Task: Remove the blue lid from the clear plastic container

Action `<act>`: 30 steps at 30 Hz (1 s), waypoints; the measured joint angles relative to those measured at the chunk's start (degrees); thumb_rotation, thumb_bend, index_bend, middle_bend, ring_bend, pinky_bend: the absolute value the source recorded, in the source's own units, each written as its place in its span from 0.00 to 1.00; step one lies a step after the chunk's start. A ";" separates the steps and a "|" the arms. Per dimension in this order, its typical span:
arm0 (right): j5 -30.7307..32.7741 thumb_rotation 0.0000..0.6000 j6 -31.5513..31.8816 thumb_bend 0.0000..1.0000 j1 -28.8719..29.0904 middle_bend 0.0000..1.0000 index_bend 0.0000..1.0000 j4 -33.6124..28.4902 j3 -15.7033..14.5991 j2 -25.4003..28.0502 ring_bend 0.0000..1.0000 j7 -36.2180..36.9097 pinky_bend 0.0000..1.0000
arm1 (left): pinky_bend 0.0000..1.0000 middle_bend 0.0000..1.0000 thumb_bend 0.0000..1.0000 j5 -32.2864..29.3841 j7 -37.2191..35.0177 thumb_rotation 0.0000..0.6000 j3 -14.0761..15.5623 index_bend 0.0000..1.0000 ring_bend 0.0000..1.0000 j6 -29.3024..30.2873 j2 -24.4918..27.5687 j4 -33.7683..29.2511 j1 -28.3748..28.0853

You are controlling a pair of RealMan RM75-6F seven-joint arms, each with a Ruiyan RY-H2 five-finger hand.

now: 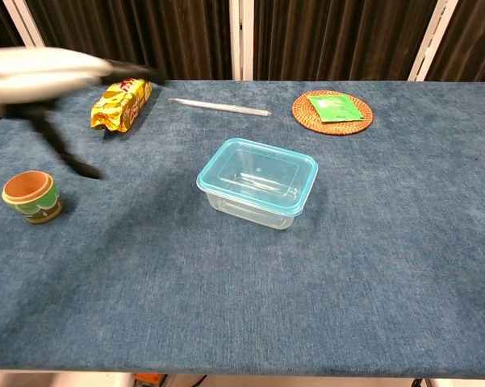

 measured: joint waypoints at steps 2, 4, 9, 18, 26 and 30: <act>-0.42 1.00 -0.51 0.03 0.65 0.10 0.00 0.17 -0.01 0.10 0.00 0.24 0.00 | 0.06 0.01 0.00 -1.50 -0.64 1.00 -1.06 0.03 0.00 -4.56 -2.94 1.65 -4.23; -0.63 1.00 -0.80 0.03 1.03 0.10 0.00 0.32 -0.02 0.10 0.00 0.58 0.00 | 0.06 0.01 0.00 -3.13 -0.98 1.00 -1.91 0.03 0.00 -8.28 -5.78 3.55 -7.90; -1.01 1.00 -1.30 0.03 1.75 0.10 0.00 0.69 -0.21 -0.05 0.00 1.06 0.00 | 0.07 0.00 0.00 -8.03 -0.68 1.00 -3.55 0.03 0.00 -13.39 -9.71 6.84 -13.59; -3.10 1.00 -2.78 0.03 3.97 0.10 0.00 1.10 -0.67 -0.79 0.00 2.05 0.00 | 0.10 0.00 0.00 -18.33 0.02 1.00 -5.16 0.03 0.00 -20.32 -13.22 11.52 -21.15; -7.01 1.00 -5.64 0.03 8.55 0.10 0.00 3.00 -1.26 -3.59 0.00 4.25 0.00 | 0.11 0.00 0.00 -24.83 -0.36 1.00 -3.39 0.03 0.00 -22.62 -14.00 13.77 -24.96; -8.25 1.00 -7.18 0.03 10.81 0.09 0.00 4.36 -1.40 -5.36 0.00 4.84 0.00 | 0.17 0.08 0.00 -26.45 -1.56 1.00 -3.23 0.09 0.07 -22.11 -14.35 14.25 -25.56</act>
